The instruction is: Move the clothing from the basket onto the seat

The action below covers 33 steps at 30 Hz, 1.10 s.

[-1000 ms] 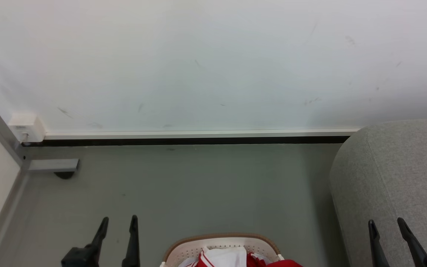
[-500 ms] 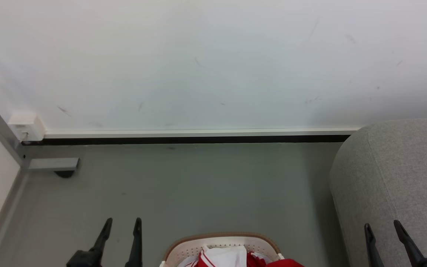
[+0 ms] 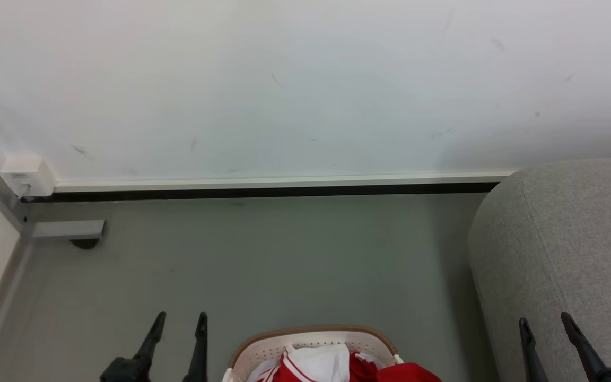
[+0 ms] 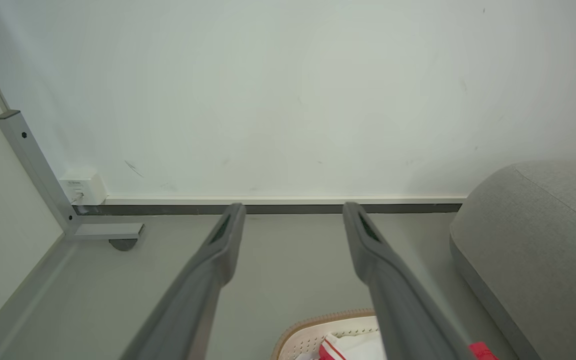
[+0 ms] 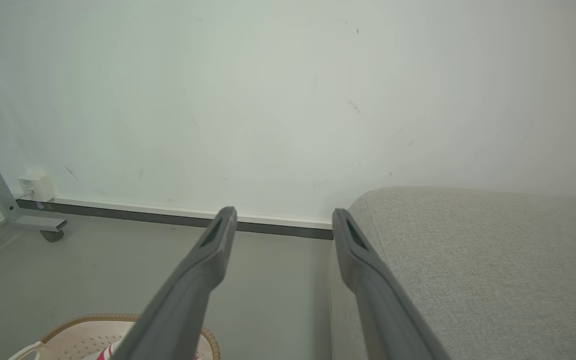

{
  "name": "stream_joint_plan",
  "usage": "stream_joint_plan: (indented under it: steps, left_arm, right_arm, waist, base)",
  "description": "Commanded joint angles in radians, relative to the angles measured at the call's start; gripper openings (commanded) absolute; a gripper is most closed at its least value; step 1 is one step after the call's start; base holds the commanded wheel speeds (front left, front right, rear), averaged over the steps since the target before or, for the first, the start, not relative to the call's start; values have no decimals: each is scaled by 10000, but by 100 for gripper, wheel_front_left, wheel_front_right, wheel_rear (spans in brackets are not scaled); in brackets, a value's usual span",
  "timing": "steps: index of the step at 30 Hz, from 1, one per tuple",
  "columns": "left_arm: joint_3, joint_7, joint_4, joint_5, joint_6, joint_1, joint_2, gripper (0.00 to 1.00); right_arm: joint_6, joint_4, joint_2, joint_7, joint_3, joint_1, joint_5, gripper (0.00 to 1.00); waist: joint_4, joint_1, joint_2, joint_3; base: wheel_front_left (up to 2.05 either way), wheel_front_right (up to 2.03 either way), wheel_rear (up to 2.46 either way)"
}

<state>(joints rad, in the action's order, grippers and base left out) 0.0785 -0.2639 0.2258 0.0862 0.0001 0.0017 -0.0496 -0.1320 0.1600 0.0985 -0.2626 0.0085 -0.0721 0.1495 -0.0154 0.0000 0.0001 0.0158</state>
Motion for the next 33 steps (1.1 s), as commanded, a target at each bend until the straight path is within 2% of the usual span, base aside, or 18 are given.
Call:
stream_joint_plan:
  steps: [1, 9, 16, 24, 26, 33]
  left_arm:
    - [5, -11, 34, -35, -49, -113, -25, 100]
    - [534, -9, 143, -292, -440, -1148, -22, 100]
    - [2041, 111, 1177, -904, -1052, -2834, -95, 100]
    - [3797, 2291, 2912, -1388, -1285, -4851, -425, 100]
    - [3923, 2618, 3159, -1404, -1291, -5045, -484, 100]
    - [4364, 4765, 4674, -1945, -1186, -5991, -1121, 100]
  right_arm:
    - [24, -76, 65, -34, -10, 105, 22, 100]
    - [24, -432, 53, -17, -61, 817, 95, 100]
    - [24, -852, -8, -17, -107, 2035, 202, 100]
    - [24, -1390, -180, -15, 0, 3330, 350, 100]
    - [24, -1470, -213, -15, 22, 3461, 383, 100]
    - [24, -1983, -407, -15, 132, 4124, 599, 100]
  waist:
    - [-58, 0, -1, 152]
    - [-267, 0, -1, 1680]
    - [-670, 0, -1, 3649]
    - [-1436, 0, -1, 5847]
    - [-1546, 0, -1, 6085]
    - [-2297, 0, -1, 7386]
  base:
    - [0, 0, 0]
    - [0, 0, 0]
    - [0, 0, 0]
    - [0, 0, 0]
    - [0, 0, 0]
    - [0, 0, 0]
